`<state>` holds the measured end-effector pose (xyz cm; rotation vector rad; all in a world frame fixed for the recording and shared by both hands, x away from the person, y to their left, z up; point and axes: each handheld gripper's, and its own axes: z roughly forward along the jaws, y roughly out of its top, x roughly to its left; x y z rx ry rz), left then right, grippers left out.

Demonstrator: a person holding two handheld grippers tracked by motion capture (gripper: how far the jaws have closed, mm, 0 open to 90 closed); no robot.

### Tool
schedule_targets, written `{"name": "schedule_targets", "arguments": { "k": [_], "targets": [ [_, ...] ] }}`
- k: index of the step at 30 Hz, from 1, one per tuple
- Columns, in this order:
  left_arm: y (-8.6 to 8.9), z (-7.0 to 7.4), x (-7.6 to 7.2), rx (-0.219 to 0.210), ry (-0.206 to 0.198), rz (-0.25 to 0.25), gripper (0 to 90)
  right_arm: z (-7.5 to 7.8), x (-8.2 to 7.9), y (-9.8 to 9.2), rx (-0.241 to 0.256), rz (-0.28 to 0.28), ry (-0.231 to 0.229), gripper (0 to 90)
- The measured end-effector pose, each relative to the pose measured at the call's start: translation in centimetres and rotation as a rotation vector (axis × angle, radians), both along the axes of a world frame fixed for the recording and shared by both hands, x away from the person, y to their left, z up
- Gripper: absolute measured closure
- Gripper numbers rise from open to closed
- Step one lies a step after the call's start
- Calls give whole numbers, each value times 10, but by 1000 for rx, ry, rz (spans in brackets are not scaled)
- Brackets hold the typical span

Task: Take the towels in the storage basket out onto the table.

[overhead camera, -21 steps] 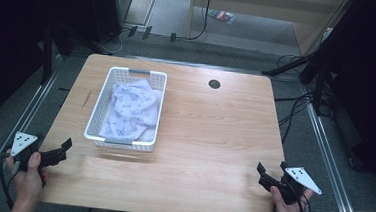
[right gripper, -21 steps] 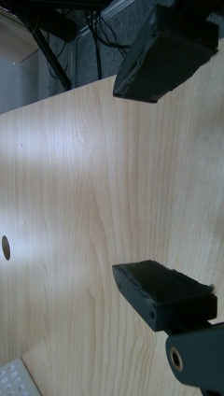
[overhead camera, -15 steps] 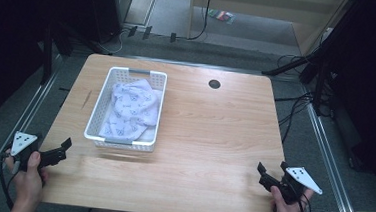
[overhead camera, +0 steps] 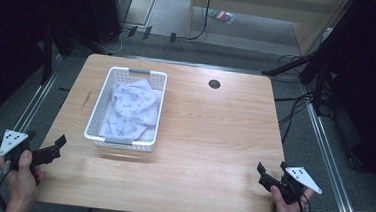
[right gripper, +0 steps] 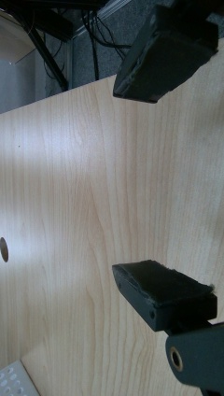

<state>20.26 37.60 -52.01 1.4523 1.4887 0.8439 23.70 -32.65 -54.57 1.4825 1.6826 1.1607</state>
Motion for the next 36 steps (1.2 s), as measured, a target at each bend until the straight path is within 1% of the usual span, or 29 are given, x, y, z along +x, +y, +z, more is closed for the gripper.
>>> {"name": "schedule_targets", "arguments": {
  "k": [1,2,3,4,5,6,7,8,9,10,11,12,13,17,18,19,21,22,23,25,26,27,28,29,31,33,36],
  "targets": [
    [0,0,0,0,0,0,0,0,0,0,-1,1,0,134],
    [-2,5,1,3,2,-1,0,0,0,0,-2,2,0,133],
    [-2,5,1,3,2,-1,0,0,0,0,-3,3,1,133],
    [-4,10,1,1,-1,-8,0,0,0,0,-3,3,1,134],
    [-4,10,1,1,-1,-8,0,0,0,0,-4,5,-1,134],
    [-6,15,3,3,-1,-20,0,0,0,0,-5,4,0,134],
    [-6,15,3,3,-1,-20,0,0,0,0,-5,4,0,134],
    [-10,21,4,-2,-3,-29,0,0,0,0,-6,5,0,133],
    [-10,21,4,-2,-3,-29,0,0,0,0,-6,5,0,134],
    [-14,26,6,0,-6,-42,0,0,0,0,-7,6,-1,134],
    [-14,26,6,0,-6,-42,0,0,0,1,-7,5,0,134],
    [-19,32,8,0,-6,-55,0,0,0,1,-8,5,0,134],
    [-19,32,8,0,-6,-55,0,0,0,1,-8,5,0,134],
    [-28,44,14,7,-1,-79,0,0,0,1,-7,5,-1,134],
    [-32,48,17,16,0,-88,0,0,0,1,-8,6,0,134],
    [-32,48,17,16,0,-88,0,0,0,1,-8,6,0,134],
    [-37,54,22,17,7,-98,0,0,0,1,-10,6,2,134],
    [-40,58,26,13,12,-106,0,0,0,1,-10,6,4,134],
    [-42,61,29,8,15,-111,0,0,0,1,-12,6,4,135],
    [-44,63,31,11,18,-115,0,0,0,1,-17,8,0,134],
    [-49,67,36,12,23,-127,0,0,0,2,-16,9,1,134],
    [-49,67,36,12,23,-127,0,0,0,2,-16,9,1,134],
    [-54,70,41,14,18,-134,0,0,0,2,-16,10,0,134],
    [-54,70,41,14,18,-134,0,0,0,2,-16,10,0,134],
    [-59,74,45,16,20,-147,0,0,0,1,-16,12,-2,134],
    [-68,76,54,17,32,-167,0,0,0,2,-14,11,-1,134],
    [-77,76,62,22,42,-177,0,0,-1,2,-15,11,-4,134]
  ]
}}
